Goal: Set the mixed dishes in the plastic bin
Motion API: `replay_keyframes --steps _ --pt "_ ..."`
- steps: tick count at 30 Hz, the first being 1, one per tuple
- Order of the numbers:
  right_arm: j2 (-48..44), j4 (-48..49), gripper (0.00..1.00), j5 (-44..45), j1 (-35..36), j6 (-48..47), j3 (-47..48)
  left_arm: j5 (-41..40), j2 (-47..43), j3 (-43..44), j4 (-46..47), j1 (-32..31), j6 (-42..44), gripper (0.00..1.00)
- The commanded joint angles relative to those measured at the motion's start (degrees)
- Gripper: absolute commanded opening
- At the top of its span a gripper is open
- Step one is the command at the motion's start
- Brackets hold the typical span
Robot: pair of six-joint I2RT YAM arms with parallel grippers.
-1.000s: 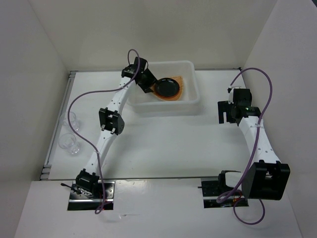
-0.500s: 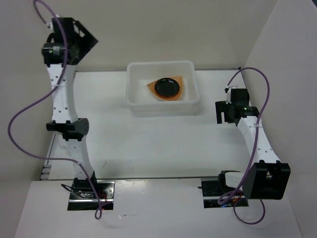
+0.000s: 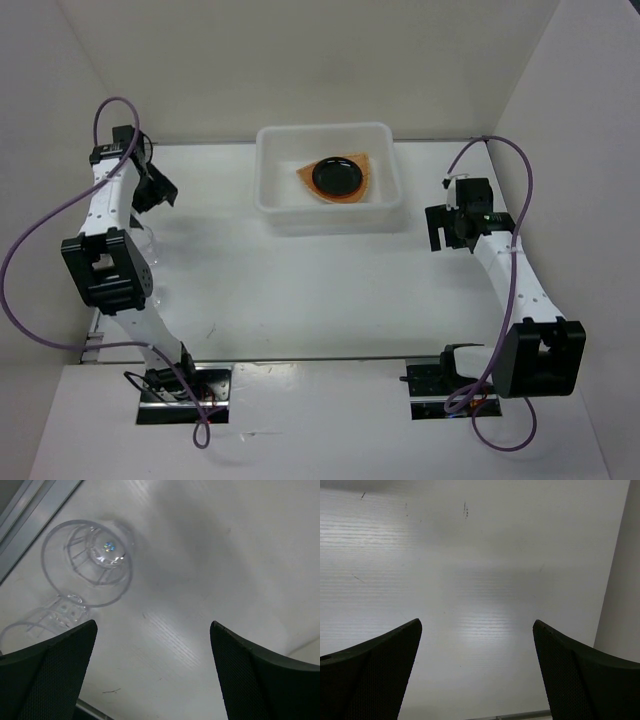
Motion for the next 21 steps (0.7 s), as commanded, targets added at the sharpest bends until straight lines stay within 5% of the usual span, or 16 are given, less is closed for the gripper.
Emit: replay_keyframes --steps 1,21 --pt "0.08 2.50 0.96 -0.01 0.61 0.51 -0.12 -1.74 -7.60 -5.37 7.23 2.38 1.82 1.00" --pt "2.89 2.50 0.96 1.04 0.61 0.51 -0.12 2.57 -1.37 -20.06 18.49 6.34 5.25 0.96"
